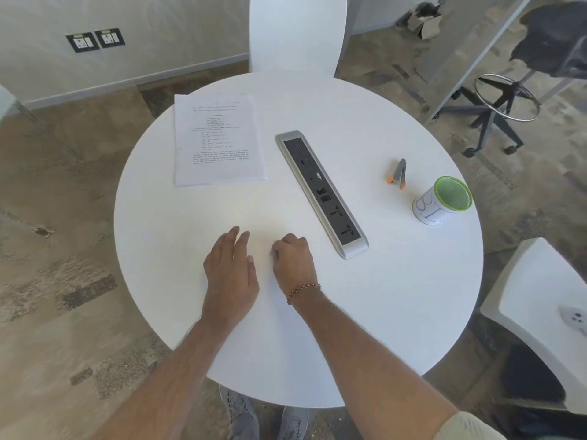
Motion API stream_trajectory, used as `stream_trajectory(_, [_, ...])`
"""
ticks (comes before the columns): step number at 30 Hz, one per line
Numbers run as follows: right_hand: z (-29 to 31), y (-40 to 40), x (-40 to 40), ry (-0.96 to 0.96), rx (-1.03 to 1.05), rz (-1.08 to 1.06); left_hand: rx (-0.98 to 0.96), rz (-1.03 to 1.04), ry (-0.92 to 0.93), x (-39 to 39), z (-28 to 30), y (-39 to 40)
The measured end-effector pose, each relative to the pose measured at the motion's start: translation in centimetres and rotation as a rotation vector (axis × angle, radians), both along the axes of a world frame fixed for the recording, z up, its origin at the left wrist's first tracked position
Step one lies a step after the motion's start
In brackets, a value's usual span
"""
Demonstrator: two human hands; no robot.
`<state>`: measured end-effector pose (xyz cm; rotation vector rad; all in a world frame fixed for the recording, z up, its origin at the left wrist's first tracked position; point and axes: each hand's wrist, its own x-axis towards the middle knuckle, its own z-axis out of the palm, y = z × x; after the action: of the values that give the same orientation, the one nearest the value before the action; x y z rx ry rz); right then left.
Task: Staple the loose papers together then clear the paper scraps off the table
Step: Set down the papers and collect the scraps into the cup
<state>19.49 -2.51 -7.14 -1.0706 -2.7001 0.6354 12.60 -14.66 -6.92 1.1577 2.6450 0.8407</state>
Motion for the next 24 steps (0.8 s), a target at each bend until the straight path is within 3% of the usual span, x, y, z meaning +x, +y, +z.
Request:
stream_trajectory(7, [1.9, 1.3, -1.2, -0.299, 0.068, 0.135, 0.015, 0.02, -0.022, 0.4, 0.6, 0.3])
stream_trajectory(12, [2.4, 1.8, -1.5, -0.35, 0.037, 0.187, 0.006, 0.019, -0.038, 0.6, 0.8, 0.5])
stream_trajectory(17, [2.1, 3.2, -0.6, -0.158, -0.393, -0.07, 0.022, 0.018, -0.046, 0.5, 1.1, 0.8])
stream_trajectory(24, [2.4, 4.1, 2.8, 0.238, -0.758, -0.328, 0.049, 0.026, -0.058, 0.8, 0.8, 1.6])
